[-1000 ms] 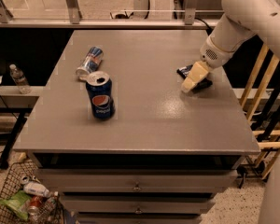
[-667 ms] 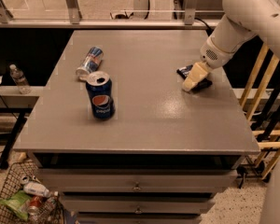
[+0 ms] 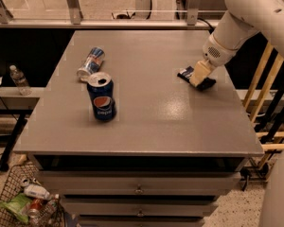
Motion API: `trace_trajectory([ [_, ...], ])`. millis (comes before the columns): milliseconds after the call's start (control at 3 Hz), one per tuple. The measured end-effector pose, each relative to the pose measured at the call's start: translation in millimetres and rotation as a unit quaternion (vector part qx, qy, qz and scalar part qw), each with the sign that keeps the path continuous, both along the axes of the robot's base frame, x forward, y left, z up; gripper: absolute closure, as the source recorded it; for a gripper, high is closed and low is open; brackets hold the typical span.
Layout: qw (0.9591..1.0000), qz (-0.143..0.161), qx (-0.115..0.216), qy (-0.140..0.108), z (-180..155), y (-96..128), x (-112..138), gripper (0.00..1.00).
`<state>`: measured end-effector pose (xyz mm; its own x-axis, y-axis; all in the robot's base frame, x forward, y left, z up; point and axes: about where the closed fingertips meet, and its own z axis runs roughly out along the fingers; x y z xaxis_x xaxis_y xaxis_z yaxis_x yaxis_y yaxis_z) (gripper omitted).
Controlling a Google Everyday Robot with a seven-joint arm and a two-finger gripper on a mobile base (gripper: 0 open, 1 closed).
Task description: Pick rxbar blueberry
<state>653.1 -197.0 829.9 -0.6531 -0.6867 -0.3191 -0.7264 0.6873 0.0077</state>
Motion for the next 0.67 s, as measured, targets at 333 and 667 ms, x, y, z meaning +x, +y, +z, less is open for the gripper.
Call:
trace_trajectory([
  [333,1.0000,0.000,0.000,0.000,0.5,0.0,0.0,1.00],
  [667,0.9984,0.025,0.010,-0.049,39.7,10.8,2.3,1.00],
])
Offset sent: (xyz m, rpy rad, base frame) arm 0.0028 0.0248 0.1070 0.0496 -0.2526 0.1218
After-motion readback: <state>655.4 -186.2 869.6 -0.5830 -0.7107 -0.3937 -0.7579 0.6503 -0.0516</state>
